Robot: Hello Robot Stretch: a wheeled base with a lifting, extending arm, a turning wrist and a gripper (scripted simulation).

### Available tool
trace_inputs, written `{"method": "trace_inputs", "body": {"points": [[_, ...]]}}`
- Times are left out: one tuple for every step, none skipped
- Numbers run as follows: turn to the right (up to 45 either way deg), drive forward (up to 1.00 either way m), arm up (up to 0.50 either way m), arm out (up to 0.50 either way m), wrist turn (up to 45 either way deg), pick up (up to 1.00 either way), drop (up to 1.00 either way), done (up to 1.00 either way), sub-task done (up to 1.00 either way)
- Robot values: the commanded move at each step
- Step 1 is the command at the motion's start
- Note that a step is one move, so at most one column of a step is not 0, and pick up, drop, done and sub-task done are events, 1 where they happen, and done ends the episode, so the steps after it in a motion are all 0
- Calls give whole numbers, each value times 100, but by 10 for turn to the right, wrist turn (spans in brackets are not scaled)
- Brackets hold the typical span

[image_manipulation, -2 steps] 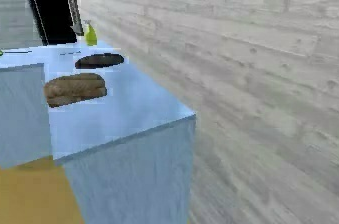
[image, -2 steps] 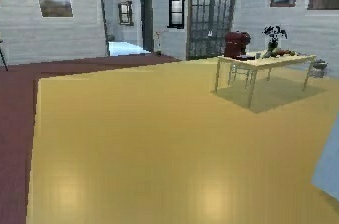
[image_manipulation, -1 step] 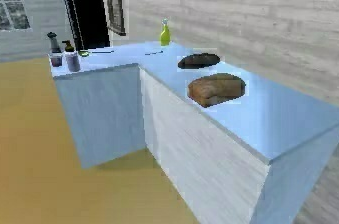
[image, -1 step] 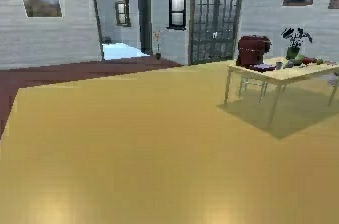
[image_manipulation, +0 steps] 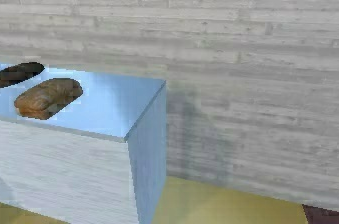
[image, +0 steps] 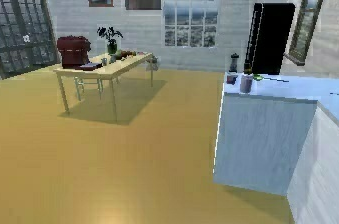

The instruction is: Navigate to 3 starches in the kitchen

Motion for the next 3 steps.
{"method": "trace_inputs", "body": {"points": [[120, 0, 0, 0, 0, 0, 0, 0, 0], [0, 50, 0, 0, 0, 0, 0, 0, 0], [450, 0, 0, 0, 0, 0, 0, 0, 0]]}}
